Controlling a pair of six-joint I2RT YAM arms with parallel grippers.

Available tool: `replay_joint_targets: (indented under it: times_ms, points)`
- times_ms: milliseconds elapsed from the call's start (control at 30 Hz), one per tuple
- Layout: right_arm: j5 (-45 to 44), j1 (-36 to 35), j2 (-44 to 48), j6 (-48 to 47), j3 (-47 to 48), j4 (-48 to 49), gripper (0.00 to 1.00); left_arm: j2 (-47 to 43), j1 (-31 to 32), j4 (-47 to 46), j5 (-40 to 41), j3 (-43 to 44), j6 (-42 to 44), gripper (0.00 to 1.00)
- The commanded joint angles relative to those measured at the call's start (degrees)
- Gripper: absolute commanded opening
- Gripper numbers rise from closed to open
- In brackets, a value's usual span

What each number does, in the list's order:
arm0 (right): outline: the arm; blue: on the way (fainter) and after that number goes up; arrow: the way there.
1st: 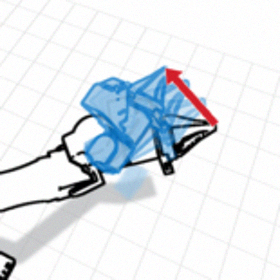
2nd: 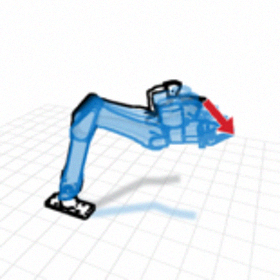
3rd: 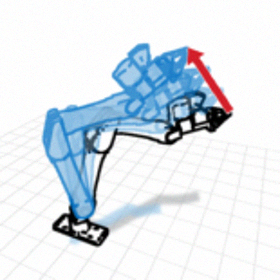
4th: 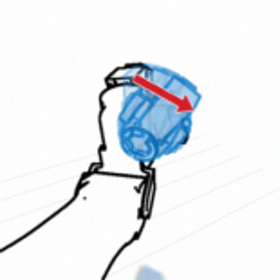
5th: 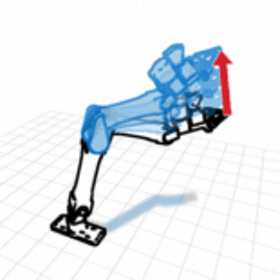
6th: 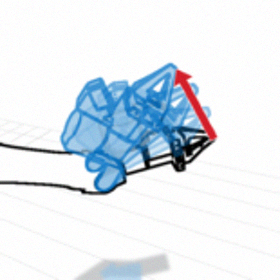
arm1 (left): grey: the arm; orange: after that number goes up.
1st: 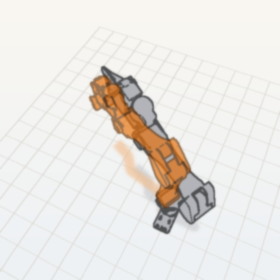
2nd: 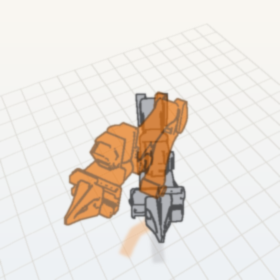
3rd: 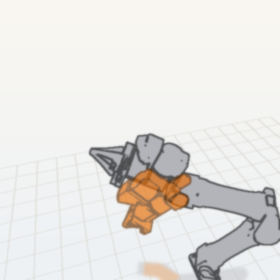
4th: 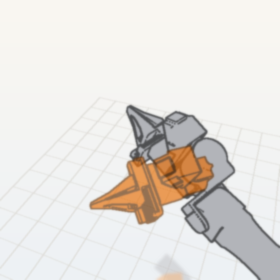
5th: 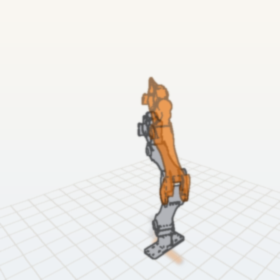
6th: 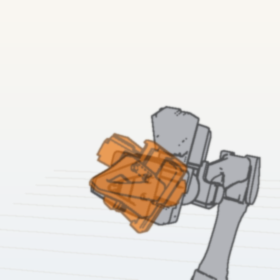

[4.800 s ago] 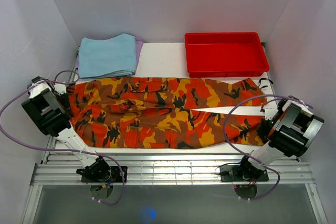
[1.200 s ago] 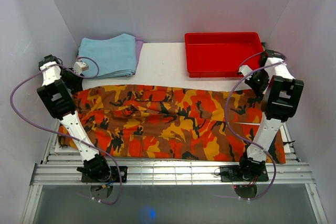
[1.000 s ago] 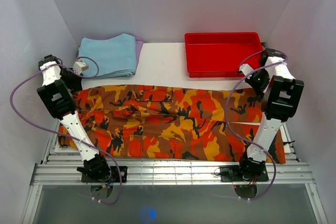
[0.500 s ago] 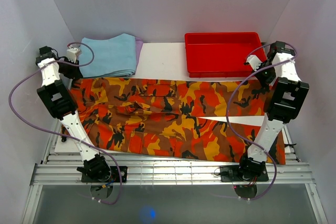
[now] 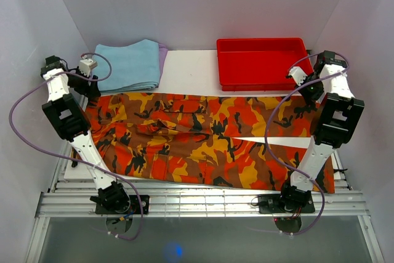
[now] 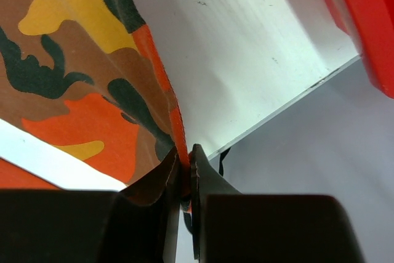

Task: Fold and stack the trousers
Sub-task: Flatten the trousers out, then fold the trousers

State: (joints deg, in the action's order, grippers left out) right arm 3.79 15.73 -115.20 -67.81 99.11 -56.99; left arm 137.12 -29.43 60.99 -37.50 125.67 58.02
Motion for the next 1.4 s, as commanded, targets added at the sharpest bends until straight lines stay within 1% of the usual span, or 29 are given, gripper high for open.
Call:
replay_joint_targets:
  times_ms: [0, 33, 233, 400, 433, 500, 600, 667, 733, 767, 833, 867, 900, 1000, 1033, 1067, 1167, 1200, 1267, 1300, 1367]
  points:
    - [0.43, -0.35, 2.61, -2.94, -0.85, -1.02, 0.08, -5.11, 0.77, 6.59, -4.34, 2.57, 7.71, 0.81]
    - [0.25, -0.52, 2.52, -2.85, -0.67, -1.19, 0.08, -4.59, 1.39, 7.12, -4.17, 2.48, 9.38, 0.8]
    - [-0.45, -1.05, 2.08, -2.5, 0.64, -2.16, 0.08, -0.81, 3.76, 7.39, -2.67, 3.09, 12.11, 0.77]
    - [-1.5, -1.22, 1.47, -2.24, 1.35, -2.51, 0.08, 3.06, 5.52, 7.13, 3.38, 3.01, 16.59, 0.75]
    - [-1.59, -1.22, 1.38, -2.06, 1.61, -2.6, 0.08, 3.59, 5.79, 6.69, 4.44, 3.01, 16.95, 0.72]
    - [-2.03, -1.22, 1.2, -1.97, 2.14, -2.69, 0.08, 4.73, 5.88, 6.25, 6.9, 2.92, 17.91, 0.7]
    - [-1.95, -1.22, 1.38, -1.89, 2.05, -2.68, 0.08, 4.82, 5.96, 5.98, 9.19, 1.95, 18.79, 0.63]
    - [-2.12, -1.22, 1.64, -1.8, 1.88, -2.6, 0.08, 4.04, 5.96, 6.51, 9.81, 0.81, 19.67, 0.56]
    - [-2.12, -0.96, 1.99, -1.8, 1.44, -2.69, 0.08, 2.46, 5.96, 8.26, 9.9, -1.73, 21.07, 0.53]
    - [-2.04, -0.79, 2.34, -2.06, 1.18, -2.69, 0.08, 1.84, 5.96, 9.14, 9.98, -3.92, 21.43, 0.49]
    - [-1.68, -0.08, 2.61, -2.41, 1.17, -2.34, 0.08, 0.17, 5.96, 9.06, 10.6, -5.6, 21.35, 0.4]
    - [-1.51, 0.01, 2.52, -2.5, 1.35, -2.25, 0.08, 0.08, 5.88, 8.97, 10.51, -5.96, 20.91, 0.34]
    - [-1.25, 0.35, 2.52, -2.41, 1.7, -2.25, 0.08, -0.01, 5.88, 9.06, 10.34, -5.26, 20.12, 0.23]
    - [0.33, 0.44, 2.26, -1.71, 3.8, -2.25, 0.08, 0.43, 5.79, 8.62, 7.88, -1.93, 15.74, 0.05]
    - [1.21, 0.36, 2.08, -1.1, 5.11, -2.25, 0.08, 0.43, 5.79, 7.75, 7.01, 0.95, 13.72, 0.0]
    - [1.65, 0.36, 1.99, -0.75, 5.91, -2.25, 0.08, 0.17, 5.79, 5.3, 5.69, 2.2, 9.18, 0.0]
    - [3.23, 0.36, 1.64, 1.18, 9.24, -2.25, 0.08, -1.41, 5.79, -0.15, 4.8, 4.06, 3.35, 0.0]
    - [3.59, 0.44, 1.73, 1.54, 10.04, -2.25, 0.08, -3.42, 5.79, -4.7, 4.71, 3.54, -0.06, 0.0]
    - [4.82, 0.62, 2.08, 2.94, 12.06, -2.25, 0.08, -5.8, 5.53, -9.55, 5.06, 0.92, -3.34, 0.0]
    - [5.26, 1.14, 2.34, 3.38, 12.59, -2.07, 0.08, -8.16, 5.26, -13.84, 4.72, -0.06, -6.22, 0.0]
    - [7.28, 1.85, 3.48, 3.91, 13.47, -2.07, 0.08, -10.46, 4.39, -17.03, 3.84, -2.6, -8.53, 0.0]
